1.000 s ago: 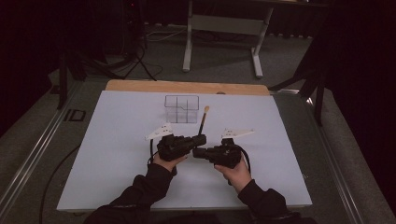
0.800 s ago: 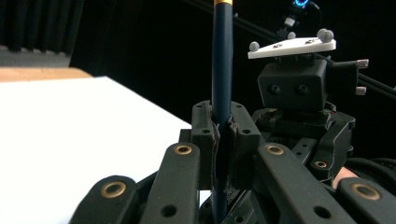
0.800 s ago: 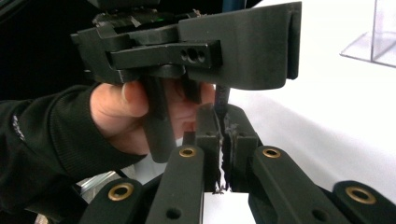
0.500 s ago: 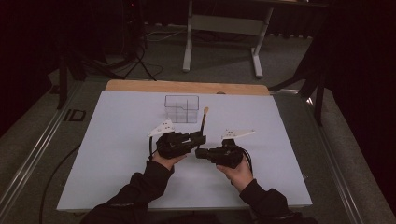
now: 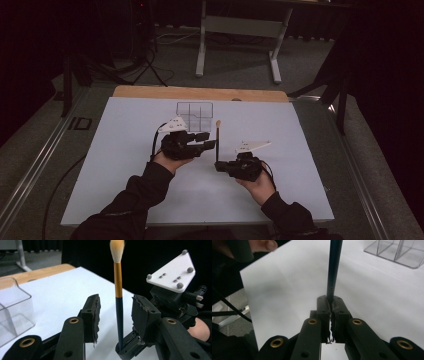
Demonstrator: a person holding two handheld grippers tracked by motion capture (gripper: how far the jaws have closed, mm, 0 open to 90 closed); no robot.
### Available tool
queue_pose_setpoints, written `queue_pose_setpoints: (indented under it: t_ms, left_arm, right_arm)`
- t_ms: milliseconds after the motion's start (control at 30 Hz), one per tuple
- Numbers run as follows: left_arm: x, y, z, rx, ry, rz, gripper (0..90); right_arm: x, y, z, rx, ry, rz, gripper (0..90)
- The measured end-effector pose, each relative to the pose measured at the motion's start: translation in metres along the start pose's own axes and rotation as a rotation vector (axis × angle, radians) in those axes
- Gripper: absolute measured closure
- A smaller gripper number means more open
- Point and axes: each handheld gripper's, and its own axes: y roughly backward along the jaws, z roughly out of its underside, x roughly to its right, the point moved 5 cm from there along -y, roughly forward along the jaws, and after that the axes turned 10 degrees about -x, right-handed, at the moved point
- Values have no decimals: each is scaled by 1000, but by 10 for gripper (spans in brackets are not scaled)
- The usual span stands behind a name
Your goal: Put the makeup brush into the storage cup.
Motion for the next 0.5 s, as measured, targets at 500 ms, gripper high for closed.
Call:
queue_pose_setpoints:
  t_ms: [500]
  left_arm:
    - [-2,-9,-14,-21,44,45,634]
  right_arm:
    - [-2,-8,4,-54,22,15,861]
